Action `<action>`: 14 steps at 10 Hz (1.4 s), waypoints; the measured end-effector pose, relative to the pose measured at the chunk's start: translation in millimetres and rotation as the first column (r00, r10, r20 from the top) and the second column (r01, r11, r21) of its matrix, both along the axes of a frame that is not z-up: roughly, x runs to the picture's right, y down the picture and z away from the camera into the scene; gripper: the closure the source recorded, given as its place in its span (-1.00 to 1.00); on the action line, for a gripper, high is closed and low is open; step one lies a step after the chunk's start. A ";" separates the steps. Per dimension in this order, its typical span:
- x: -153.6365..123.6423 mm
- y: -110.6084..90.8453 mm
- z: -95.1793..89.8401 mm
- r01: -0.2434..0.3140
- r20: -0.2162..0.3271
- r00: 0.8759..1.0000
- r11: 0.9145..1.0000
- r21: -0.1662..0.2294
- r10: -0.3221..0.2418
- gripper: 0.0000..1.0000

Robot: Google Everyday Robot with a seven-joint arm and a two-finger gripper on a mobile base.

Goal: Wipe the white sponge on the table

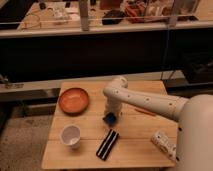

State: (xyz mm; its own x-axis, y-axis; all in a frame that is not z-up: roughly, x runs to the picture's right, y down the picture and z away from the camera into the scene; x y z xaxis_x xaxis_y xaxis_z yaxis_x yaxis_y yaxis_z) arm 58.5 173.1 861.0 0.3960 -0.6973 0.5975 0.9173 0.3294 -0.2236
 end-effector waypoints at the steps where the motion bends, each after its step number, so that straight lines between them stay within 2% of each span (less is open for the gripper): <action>1: 13.0 2.3 -8.0 -0.020 -0.030 0.999 1.000 0.004 0.020 0.18; 4: 38.7 9.1 -20.3 -0.062 -0.097 0.993 0.998 0.016 0.064 0.18; 7: 52.1 4.7 -11.9 -0.086 -0.127 0.988 0.996 0.026 0.088 0.18; 10: 62.8 -21.1 19.3 -0.096 -0.132 0.986 0.995 0.037 0.100 0.18; 12: 56.5 -36.8 38.2 -0.082 -0.114 0.990 0.996 0.037 0.085 0.18; 14: 38.2 -48.7 50.6 -0.050 -0.083 0.995 0.998 0.037 0.053 0.18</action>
